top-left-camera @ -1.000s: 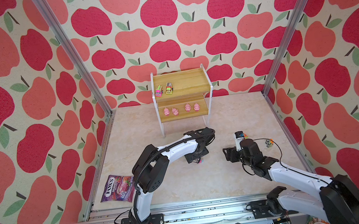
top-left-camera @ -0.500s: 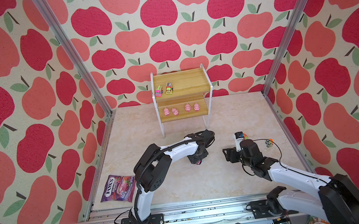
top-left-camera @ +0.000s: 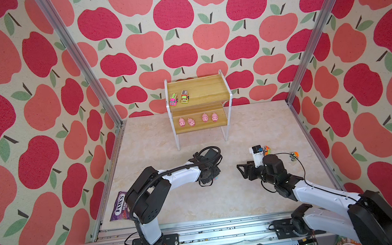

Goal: Organize plastic toys on shelves
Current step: Pick up the plastic toy from the center of the table, then place the plastic toy at the center of the table.

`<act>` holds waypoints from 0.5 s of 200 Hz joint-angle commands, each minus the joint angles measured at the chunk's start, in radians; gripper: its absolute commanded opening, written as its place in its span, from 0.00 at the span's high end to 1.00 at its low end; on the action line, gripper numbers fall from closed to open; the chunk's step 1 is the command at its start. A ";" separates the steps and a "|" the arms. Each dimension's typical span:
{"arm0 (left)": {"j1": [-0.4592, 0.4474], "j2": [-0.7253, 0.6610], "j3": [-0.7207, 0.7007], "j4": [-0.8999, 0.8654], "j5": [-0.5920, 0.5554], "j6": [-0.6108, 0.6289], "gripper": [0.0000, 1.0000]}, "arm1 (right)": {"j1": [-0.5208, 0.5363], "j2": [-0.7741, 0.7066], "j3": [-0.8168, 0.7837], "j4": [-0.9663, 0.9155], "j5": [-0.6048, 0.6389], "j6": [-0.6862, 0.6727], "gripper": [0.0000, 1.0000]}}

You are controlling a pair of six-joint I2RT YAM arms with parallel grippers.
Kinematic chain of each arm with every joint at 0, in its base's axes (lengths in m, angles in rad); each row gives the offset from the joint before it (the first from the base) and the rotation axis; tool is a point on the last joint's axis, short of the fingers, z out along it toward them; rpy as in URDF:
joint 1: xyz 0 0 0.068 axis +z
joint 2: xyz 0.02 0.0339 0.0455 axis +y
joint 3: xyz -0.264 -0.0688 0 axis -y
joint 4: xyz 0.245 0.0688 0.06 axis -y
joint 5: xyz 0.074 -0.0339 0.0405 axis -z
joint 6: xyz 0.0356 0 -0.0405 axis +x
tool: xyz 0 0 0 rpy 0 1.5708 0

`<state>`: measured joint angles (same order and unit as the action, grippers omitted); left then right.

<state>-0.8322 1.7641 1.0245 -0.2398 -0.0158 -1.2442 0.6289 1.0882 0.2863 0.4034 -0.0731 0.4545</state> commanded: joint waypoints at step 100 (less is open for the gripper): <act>0.094 -0.134 -0.260 0.631 0.202 -0.156 0.67 | 0.192 0.258 0.024 0.450 -0.090 -0.004 0.34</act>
<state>-0.7448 1.6573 0.7879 0.2760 0.1406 -1.3544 0.8093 1.2980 0.2672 0.7734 -0.1589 0.4622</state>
